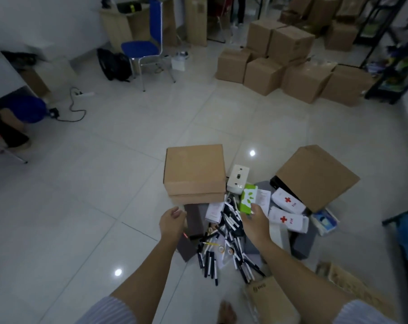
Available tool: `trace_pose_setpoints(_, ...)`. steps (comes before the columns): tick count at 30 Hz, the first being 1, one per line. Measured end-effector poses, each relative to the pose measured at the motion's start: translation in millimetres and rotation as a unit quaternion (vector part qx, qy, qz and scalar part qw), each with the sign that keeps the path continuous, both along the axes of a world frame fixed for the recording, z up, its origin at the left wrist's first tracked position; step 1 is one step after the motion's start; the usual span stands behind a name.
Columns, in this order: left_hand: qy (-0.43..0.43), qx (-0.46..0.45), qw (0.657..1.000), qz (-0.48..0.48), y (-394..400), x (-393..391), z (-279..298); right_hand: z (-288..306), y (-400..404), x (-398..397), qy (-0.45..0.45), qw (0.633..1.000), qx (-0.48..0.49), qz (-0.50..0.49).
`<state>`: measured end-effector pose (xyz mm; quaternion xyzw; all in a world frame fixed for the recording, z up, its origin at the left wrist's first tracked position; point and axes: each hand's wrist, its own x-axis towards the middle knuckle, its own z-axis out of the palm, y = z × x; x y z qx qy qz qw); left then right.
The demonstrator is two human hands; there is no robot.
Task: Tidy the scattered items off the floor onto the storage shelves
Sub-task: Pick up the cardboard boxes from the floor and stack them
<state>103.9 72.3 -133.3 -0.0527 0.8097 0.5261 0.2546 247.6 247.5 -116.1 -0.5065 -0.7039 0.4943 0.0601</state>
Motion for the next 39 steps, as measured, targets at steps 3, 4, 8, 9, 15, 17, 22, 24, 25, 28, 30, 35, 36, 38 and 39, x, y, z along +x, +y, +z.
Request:
trace_pose_setpoints(3,-0.035,0.030,0.998,0.042,18.7,-35.0,-15.4,-14.3,24.7,-41.6,-0.006,1.000,0.002,0.015)
trace_pose_setpoints(4,-0.045,0.039,0.997,0.057,24.1,-47.1,-21.4,-19.1,31.3,-55.6,-0.004,1.000,-0.004,0.020)
trace_pose_setpoints(8,-0.080,0.065,0.990,0.099,44.4,-98.0,-51.5,-48.8,46.6,-108.7,-0.023,0.999,-0.029,0.019)
trace_pose_setpoints(9,-0.089,0.066,0.988,0.108,48.9,-110.2,-60.8,-58.3,48.8,-121.5,-0.029,0.999,-0.036,0.015)
trace_pose_setpoints(15,-0.153,0.079,0.973,0.150,78.9,-183.4,-138.1,-134.8,72.0,-196.1,-0.048,0.996,-0.074,0.010)
trace_pose_setpoints(17,-0.195,0.097,0.959,0.183,89.0,-208.1,-169.8,-171.3,86.2,-217.8,-0.074,0.994,-0.077,0.010)
trace_pose_setpoints(22,-0.236,0.093,0.948,0.190,104.6,-263.5,-250.7,-253.0,118.7,-261.0,-0.151,0.987,-0.054,-0.032)
trace_pose_setpoints(24,-0.234,0.069,0.953,0.181,106.1,-281.6,-277.5,-281.0,135.0,-269.7,-0.182,0.980,-0.058,-0.052)
trace_pose_setpoints(25,-0.229,0.054,0.957,0.170,106.2,-288.7,-286.3,-293.8,143.0,-271.4,-0.186,0.978,-0.067,-0.067)
trace_pose_setpoints(28,-0.209,0.023,0.969,0.131,104.6,-306.8,-317.4,-330.4,157.0,-278.5,-0.132,0.981,-0.091,-0.112)
trace_pose_setpoints(30,-0.199,0.013,0.975,0.098,106.2,-318.0,-336.0,-346.9,162.1,-286.5,-0.087,0.986,-0.096,-0.109)
trace_pose_setpoints(35,-0.155,0.001,0.986,0.059,115.4,-332.1,-348.3,-364.2,168.4,-308.8,-0.049,0.981,-0.116,-0.146)
trace_pose_setpoints(36,-0.141,0.004,0.989,0.051,117.6,-334.2,-344.8,-364.1,170.3,-313.3,-0.045,0.980,-0.114,-0.155)
trace_pose_setpoints(38,-0.112,0.011,0.993,0.032,121.2,-341.9,-334.9,-358.9,176.4,-323.0,-0.022,0.977,-0.100,-0.184)
trace_pose_setpoints(39,-0.099,0.017,0.995,0.027,123.9,-347.0,-328.9,-355.6,180.5,-326.2,-0.008,0.973,-0.104,-0.204)
